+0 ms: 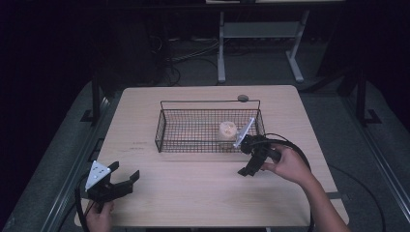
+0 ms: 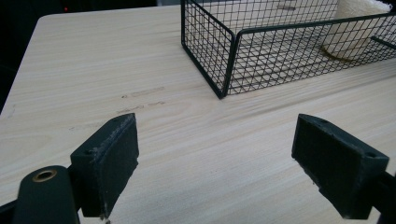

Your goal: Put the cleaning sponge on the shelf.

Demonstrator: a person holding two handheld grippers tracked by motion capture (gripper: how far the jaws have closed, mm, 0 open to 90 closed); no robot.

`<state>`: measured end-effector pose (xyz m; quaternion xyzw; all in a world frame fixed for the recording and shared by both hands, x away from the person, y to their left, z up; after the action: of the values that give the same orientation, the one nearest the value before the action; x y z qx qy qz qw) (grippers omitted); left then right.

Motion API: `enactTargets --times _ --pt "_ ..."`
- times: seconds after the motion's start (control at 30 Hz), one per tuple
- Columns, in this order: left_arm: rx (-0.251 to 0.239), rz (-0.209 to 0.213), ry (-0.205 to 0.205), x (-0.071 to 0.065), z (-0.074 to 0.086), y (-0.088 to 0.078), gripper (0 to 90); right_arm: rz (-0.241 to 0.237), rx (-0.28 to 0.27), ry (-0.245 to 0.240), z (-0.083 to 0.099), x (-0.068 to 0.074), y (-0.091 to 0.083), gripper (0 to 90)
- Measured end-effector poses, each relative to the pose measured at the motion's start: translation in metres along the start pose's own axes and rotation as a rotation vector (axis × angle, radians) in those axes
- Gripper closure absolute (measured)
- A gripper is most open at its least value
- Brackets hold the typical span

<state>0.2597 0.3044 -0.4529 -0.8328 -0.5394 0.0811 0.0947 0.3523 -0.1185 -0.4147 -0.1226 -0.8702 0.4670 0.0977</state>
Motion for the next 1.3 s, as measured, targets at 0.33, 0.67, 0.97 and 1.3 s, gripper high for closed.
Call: enactTargets --times 0.33,0.67,0.97,1.3 --pt "0.003 0.008 0.003 -0.002 0.0 0.001 13.9 0.009 -0.001 0.008 0.014 0.004 -0.001 16.7" --pt "0.005 0.007 0.003 -0.002 0.001 0.0 13.9 0.023 -0.022 0.011 0.031 0.012 -0.003 16.7" --pt "0.007 0.008 0.006 -0.003 0.001 0.0 13.9 0.039 -0.035 0.022 0.05 0.019 -0.004 16.7" --pt "0.014 0.013 0.017 -0.004 0.001 0.0 13.9 0.038 -0.061 0.023 0.061 0.027 -0.007 16.6"
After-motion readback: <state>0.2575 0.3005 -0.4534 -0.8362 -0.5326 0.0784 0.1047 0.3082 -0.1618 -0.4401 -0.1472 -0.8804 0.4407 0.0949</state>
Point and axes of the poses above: each handheld gripper's, and its own axes: y roughly forward along the jaws, z roughly out of its underside, x roughly to its left, the point moved 3 cm from there along y, roughly forward along the jaws, and after that the axes turned 12 degrees about -x, right-handed, at the moved point
